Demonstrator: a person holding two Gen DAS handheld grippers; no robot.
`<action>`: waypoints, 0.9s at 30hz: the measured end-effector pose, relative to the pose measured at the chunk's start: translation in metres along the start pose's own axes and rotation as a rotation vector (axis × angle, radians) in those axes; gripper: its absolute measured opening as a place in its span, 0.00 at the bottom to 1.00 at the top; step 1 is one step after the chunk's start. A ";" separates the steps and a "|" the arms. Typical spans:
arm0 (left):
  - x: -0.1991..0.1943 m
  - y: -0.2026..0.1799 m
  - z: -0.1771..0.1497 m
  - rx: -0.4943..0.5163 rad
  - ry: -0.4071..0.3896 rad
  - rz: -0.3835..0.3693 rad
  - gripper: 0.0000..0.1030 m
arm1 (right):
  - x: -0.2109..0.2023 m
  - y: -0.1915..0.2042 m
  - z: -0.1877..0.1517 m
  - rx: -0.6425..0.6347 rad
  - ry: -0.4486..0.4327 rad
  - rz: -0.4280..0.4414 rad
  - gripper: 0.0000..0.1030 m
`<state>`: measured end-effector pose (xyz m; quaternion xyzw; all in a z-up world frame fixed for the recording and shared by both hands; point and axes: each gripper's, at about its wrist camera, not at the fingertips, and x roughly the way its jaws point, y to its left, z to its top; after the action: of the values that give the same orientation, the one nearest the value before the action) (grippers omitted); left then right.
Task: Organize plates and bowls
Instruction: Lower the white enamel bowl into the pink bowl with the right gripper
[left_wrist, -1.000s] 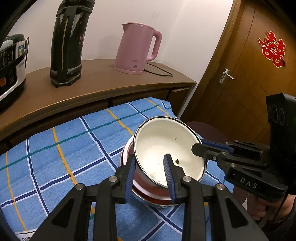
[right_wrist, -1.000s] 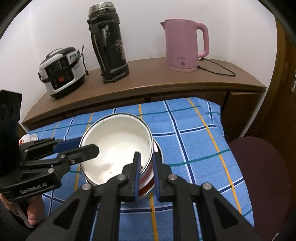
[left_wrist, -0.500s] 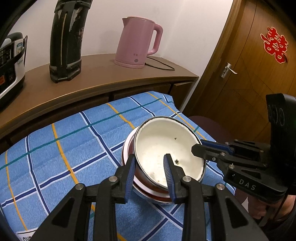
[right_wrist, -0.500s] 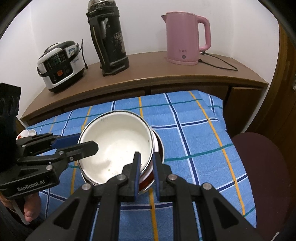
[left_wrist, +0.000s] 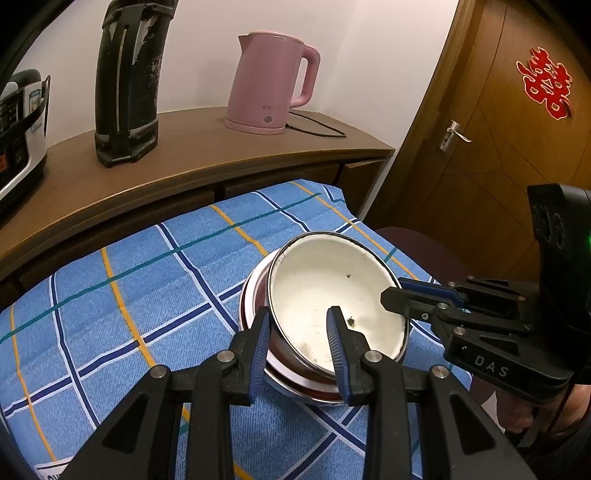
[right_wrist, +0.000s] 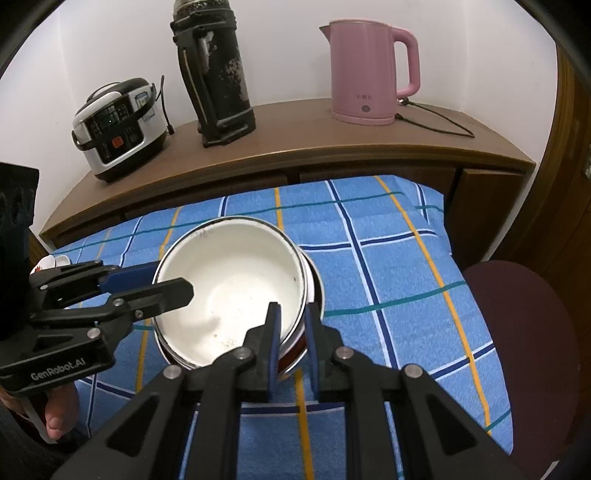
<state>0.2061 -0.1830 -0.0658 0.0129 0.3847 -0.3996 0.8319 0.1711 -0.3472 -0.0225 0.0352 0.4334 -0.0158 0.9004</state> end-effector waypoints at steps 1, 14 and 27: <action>0.000 0.000 0.000 0.002 -0.001 0.001 0.32 | 0.000 0.000 0.000 0.000 0.000 0.001 0.14; 0.000 -0.002 -0.001 0.006 -0.004 0.005 0.32 | 0.001 -0.001 -0.001 -0.005 0.000 -0.003 0.14; -0.001 0.001 -0.001 0.004 -0.006 -0.009 0.34 | 0.002 -0.002 -0.001 -0.006 -0.001 -0.002 0.14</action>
<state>0.2058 -0.1814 -0.0660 0.0116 0.3816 -0.4042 0.8312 0.1717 -0.3496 -0.0246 0.0319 0.4332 -0.0156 0.9006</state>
